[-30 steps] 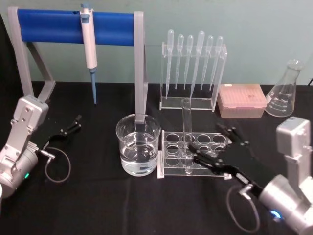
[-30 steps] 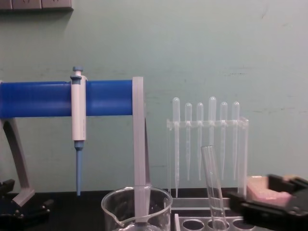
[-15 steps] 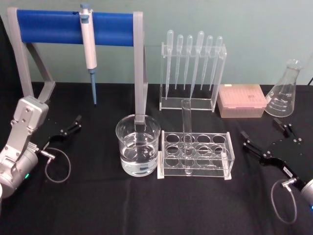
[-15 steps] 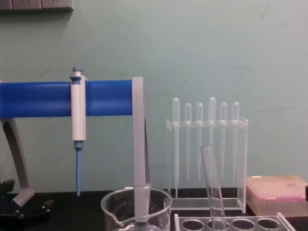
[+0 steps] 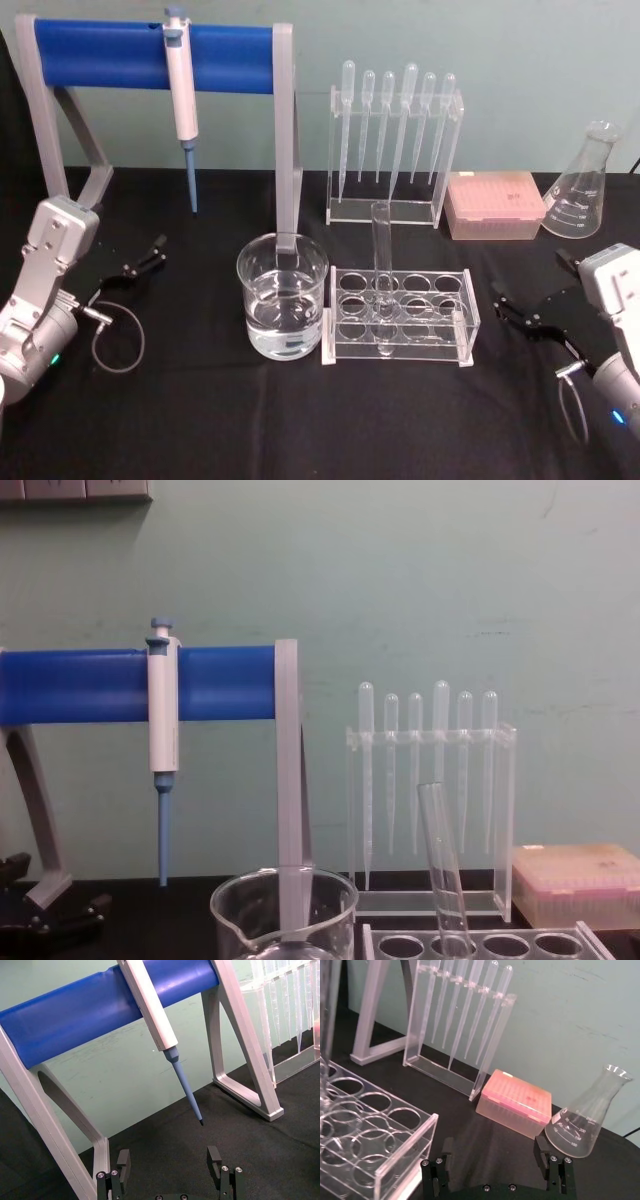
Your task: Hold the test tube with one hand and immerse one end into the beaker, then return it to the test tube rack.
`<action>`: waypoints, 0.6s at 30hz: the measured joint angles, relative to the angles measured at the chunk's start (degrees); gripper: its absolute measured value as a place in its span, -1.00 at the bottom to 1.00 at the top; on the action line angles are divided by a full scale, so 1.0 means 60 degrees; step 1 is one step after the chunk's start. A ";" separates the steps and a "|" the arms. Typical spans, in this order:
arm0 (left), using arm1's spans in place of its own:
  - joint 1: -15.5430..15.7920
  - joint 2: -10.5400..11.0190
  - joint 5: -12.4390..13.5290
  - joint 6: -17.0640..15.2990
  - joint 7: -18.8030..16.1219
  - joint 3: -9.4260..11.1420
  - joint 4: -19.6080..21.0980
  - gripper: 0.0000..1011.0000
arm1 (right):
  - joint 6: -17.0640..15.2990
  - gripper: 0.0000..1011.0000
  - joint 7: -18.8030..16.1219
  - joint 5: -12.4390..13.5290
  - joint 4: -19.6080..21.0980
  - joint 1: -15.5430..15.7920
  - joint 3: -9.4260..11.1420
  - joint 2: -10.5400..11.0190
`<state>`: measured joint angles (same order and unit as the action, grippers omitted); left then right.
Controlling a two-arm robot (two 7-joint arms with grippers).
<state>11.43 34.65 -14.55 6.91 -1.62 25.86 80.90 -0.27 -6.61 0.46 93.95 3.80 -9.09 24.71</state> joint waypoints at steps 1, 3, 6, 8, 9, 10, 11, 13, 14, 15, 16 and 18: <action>0.0000 0.0000 0.0000 0.0000 0.0000 0.0000 0.0000 0.98 | 0.0031 0.98 0.0029 -0.0099 -0.0082 -0.0046 -0.0009 -0.0036; 0.0000 0.0000 0.0000 0.0000 0.0000 -0.0001 0.0000 0.98 | 0.0091 0.98 0.0042 -0.0214 -0.0188 -0.0099 -0.0018 -0.0079; 0.0000 0.0000 0.0000 0.0000 0.0000 0.0000 0.0000 0.98 | 0.0238 0.98 0.0031 -0.0366 -0.0387 -0.0235 -0.0034 -0.0141; 0.0000 0.0000 0.0000 0.0000 0.0000 -0.0001 0.0000 0.98 | 0.0357 0.98 -0.0013 -0.0453 -0.0542 -0.0362 -0.0052 -0.0187; 0.0000 0.0000 0.0000 0.0000 0.0000 -0.0001 0.0000 0.98 | 0.0383 0.98 -0.0034 -0.0483 -0.0601 -0.0403 -0.0057 -0.0203; 0.0001 0.0000 0.0000 0.0000 0.0000 0.0000 0.0000 0.98 | 0.0419 0.98 -0.0057 -0.0555 -0.0693 -0.0484 -0.0065 -0.0238; 0.0001 0.0000 0.0000 0.0000 0.0000 0.0000 0.0000 0.98 | 0.0433 0.98 -0.0060 -0.0595 -0.0730 -0.0522 -0.0065 -0.0261; 0.0000 0.0000 0.0000 0.0000 0.0000 0.0000 0.0000 0.98 | 0.0452 0.98 -0.0063 -0.0707 -0.0806 -0.0606 -0.0065 -0.0321; 0.0000 0.0000 0.0000 0.0000 0.0000 0.0000 0.0000 0.98 | 0.0452 0.98 -0.0064 -0.0744 -0.0823 -0.0629 -0.0064 -0.0338; 0.0000 0.0000 0.0000 0.0000 0.0000 0.0000 0.0000 0.98 | 0.0450 0.98 -0.0064 -0.0783 -0.0840 -0.0651 -0.0062 -0.0357; 0.0000 0.0000 0.0000 0.0000 0.0000 0.0000 0.0000 0.98 | 0.0450 0.98 -0.0066 -0.0785 -0.0840 -0.0652 -0.0062 -0.0358; 0.0000 0.0000 0.0000 0.0000 0.0000 -0.0001 0.0000 0.98 | 0.0449 0.98 -0.0067 -0.0782 -0.0839 -0.0646 -0.0061 -0.0354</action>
<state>11.43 34.65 -14.55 6.91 -1.62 25.86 80.90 2.42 -7.01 -4.23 88.92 -0.07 -9.46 22.58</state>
